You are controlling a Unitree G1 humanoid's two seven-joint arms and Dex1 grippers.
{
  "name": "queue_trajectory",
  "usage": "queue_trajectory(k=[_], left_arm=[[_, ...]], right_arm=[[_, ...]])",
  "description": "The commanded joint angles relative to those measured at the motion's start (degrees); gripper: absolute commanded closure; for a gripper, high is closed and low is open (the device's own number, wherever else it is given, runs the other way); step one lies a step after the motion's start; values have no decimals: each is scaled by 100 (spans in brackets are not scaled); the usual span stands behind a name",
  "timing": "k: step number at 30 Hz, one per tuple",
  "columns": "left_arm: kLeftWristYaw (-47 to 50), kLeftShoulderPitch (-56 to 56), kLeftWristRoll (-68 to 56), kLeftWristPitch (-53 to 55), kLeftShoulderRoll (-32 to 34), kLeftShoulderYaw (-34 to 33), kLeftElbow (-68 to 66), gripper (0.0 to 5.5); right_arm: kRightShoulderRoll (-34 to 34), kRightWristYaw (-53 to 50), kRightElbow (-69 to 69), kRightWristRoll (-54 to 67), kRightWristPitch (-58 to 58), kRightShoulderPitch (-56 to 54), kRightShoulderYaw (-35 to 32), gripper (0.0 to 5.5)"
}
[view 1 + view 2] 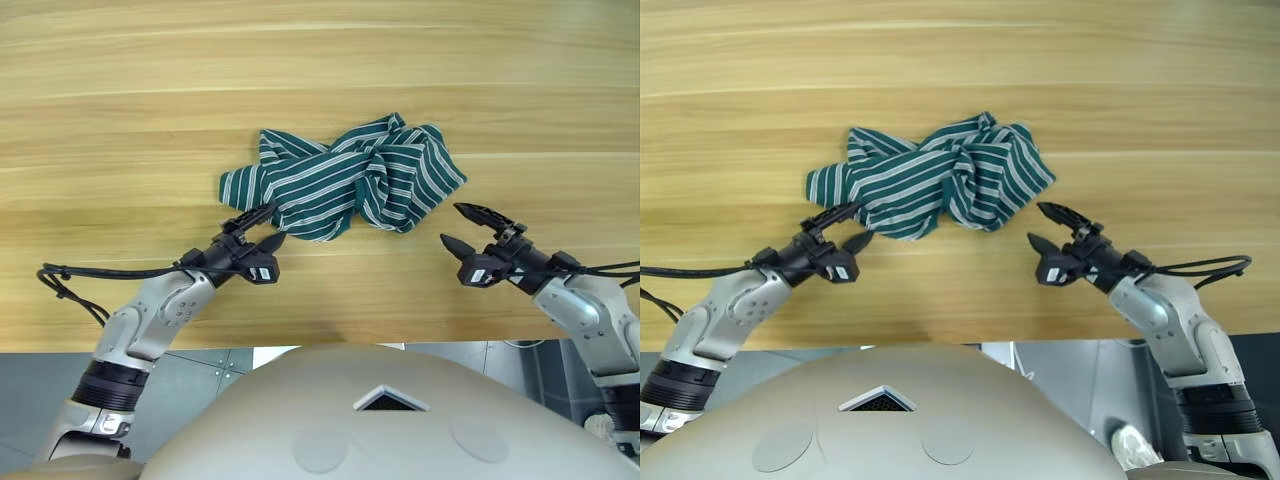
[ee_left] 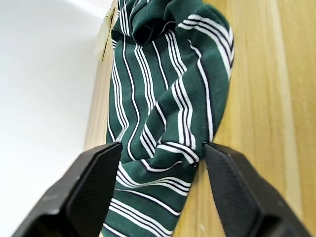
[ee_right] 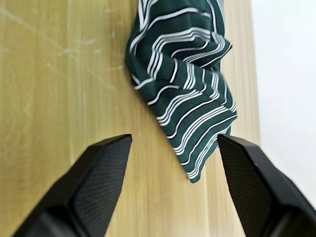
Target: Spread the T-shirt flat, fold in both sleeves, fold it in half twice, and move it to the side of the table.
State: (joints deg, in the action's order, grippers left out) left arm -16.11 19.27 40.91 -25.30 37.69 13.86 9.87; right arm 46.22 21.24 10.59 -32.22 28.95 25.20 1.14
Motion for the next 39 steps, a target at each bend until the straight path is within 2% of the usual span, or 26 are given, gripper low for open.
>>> queue_trajectory(k=[1,11,20,33,39], left_arm=[[-80,71,212,144,103,136,-233,306],[22,-98,403,288,138,212,-431,449],[136,-30,442,317,65,360,-436,548],[329,-142,333,237,-54,424,-472,550],[489,0,60,210,-115,298,-362,550]], right_arm=[[46,-70,-270,-352,-51,-212,146,232],[-229,-252,-747,-688,32,-740,959,232],[-204,-429,-1117,-642,45,-1087,1176,232],[-337,-688,-2075,-309,308,-1617,1400,473],[-322,-704,-2093,-201,494,-1699,1469,548]])
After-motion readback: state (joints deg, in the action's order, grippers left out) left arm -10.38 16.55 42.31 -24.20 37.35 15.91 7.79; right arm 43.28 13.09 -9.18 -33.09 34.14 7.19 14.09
